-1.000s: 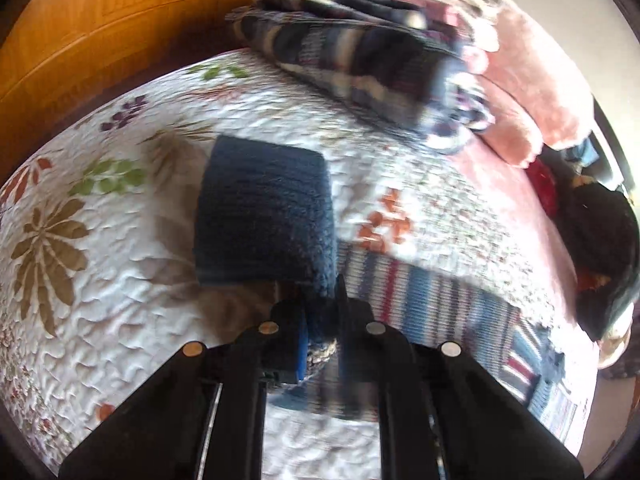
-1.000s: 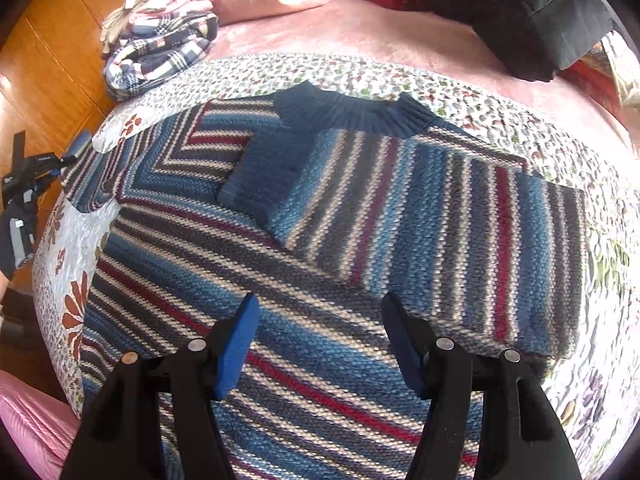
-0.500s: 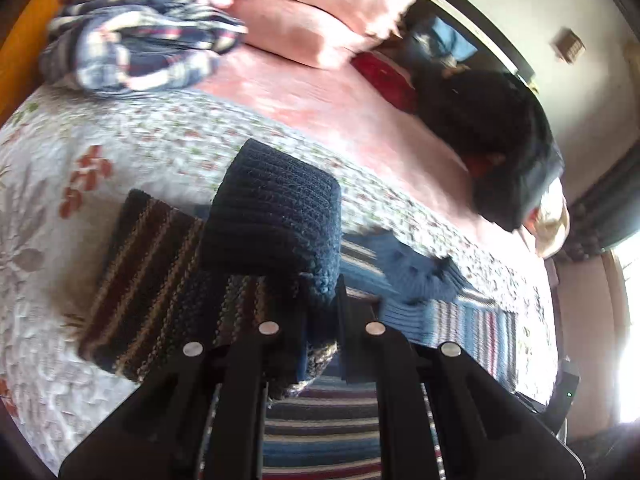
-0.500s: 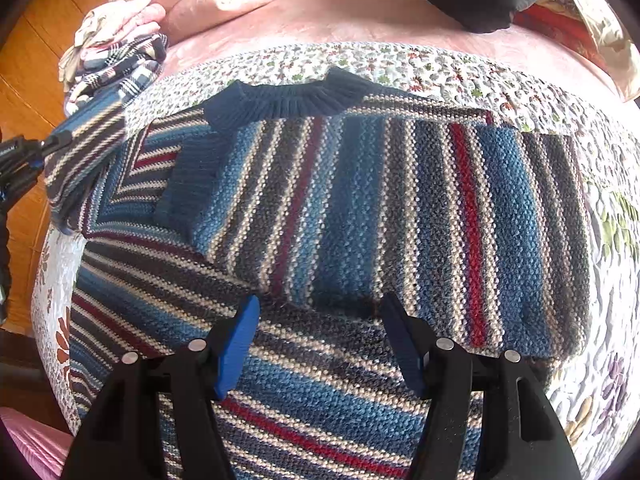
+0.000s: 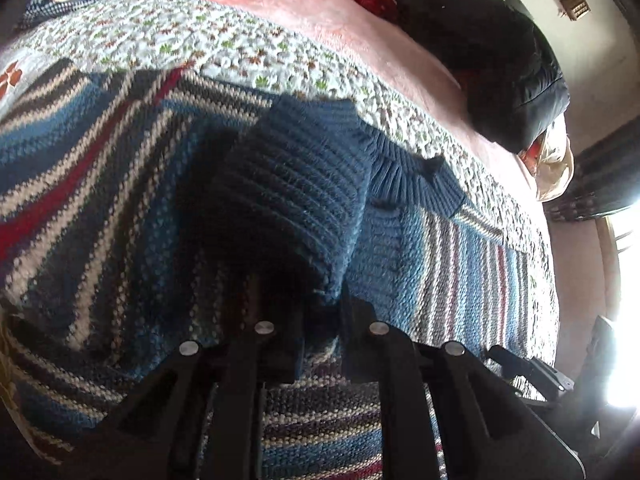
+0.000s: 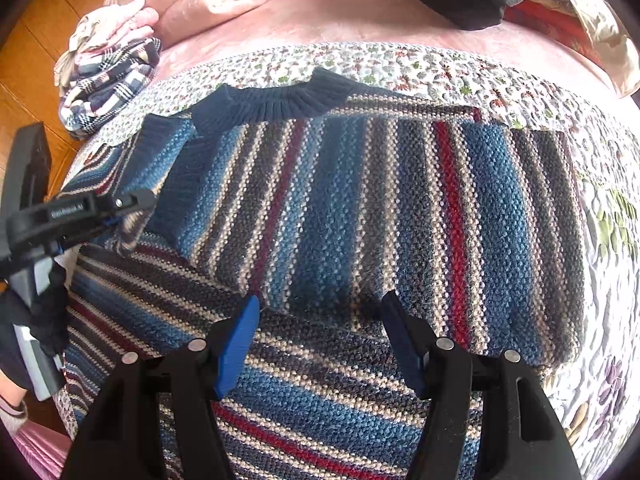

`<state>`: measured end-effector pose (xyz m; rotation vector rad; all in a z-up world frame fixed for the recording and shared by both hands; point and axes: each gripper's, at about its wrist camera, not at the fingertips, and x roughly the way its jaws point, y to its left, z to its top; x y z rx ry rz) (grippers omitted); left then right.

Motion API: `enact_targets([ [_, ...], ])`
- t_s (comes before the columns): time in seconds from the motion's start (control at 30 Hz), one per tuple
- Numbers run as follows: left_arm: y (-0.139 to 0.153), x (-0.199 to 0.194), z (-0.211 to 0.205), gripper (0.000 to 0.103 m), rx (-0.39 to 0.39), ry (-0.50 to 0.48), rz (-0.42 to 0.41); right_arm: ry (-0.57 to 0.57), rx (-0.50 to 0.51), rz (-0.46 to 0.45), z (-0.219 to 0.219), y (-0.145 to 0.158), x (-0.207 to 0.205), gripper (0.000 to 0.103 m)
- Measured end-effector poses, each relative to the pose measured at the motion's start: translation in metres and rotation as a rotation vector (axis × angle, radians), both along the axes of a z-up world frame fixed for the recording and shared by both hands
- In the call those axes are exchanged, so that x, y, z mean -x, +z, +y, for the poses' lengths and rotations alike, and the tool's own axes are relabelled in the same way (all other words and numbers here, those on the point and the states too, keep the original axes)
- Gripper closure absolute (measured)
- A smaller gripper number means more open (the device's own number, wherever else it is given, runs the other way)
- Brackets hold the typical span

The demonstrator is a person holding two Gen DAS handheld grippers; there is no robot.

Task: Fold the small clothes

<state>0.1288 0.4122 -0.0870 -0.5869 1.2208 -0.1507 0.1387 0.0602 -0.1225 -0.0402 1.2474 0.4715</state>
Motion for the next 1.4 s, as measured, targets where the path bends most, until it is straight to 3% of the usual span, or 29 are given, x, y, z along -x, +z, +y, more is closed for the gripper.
enact_targets([
  [0.1,0.009,0.005,0.001,0.088,0.007,-0.033,0.009,-0.003,0.001,0.002,0.001,-0.001,-0.001,0.039],
  [0.23,0.046,0.013,0.018,0.076,-0.023,-0.087,-0.01,-0.017,-0.017,0.008,0.002,0.002,-0.002,0.039],
  [0.27,0.054,0.015,0.028,0.07,-0.051,-0.075,0.003,-0.017,-0.03,0.011,0.004,0.005,-0.002,0.039],
  [0.37,0.071,0.022,0.064,0.069,-0.092,-0.003,-0.001,-0.018,-0.084,0.031,0.012,0.014,-0.005,0.039],
  [0.43,0.076,0.023,0.088,0.068,-0.189,0.047,-0.01,-0.018,-0.141,0.058,0.024,0.019,-0.01,0.039],
  [0.5,0.076,0.023,0.116,0.068,-0.276,0.117,-0.005,-0.01,-0.186,0.085,0.043,0.023,-0.014,0.039],
  [0.6,0.068,0.026,0.146,0.068,-0.335,0.172,0.016,0.02,-0.21,0.101,0.079,0.027,-0.021,0.039],
  [0.73,0.059,0.031,0.175,0.068,-0.322,0.206,0.031,0.041,-0.243,0.16,0.126,0.019,-0.028,0.036],
  [0.97,0.062,0.032,0.194,0.068,-0.29,0.266,0.012,0.0,-0.204,0.24,0.175,-0.012,-0.04,0.035],
  [1.03,0.058,0.033,0.196,0.068,-0.29,0.27,0.02,-0.001,-0.192,0.222,0.179,-0.015,-0.041,0.063],
  [1.1,0.053,0.033,0.197,0.068,-0.294,0.267,0.027,0.012,-0.217,0.222,0.177,-0.012,-0.042,0.08],
  [1.27,0.051,0.033,0.194,0.068,-0.29,0.253,0.018,0.014,-0.289,0.149,0.152,0.019,-0.044,0.085],
  [1.4,0.052,0.027,0.174,0.068,-0.323,0.187,0.004,0.004,-0.318,0.095,0.122,0.042,-0.048,0.085],
])
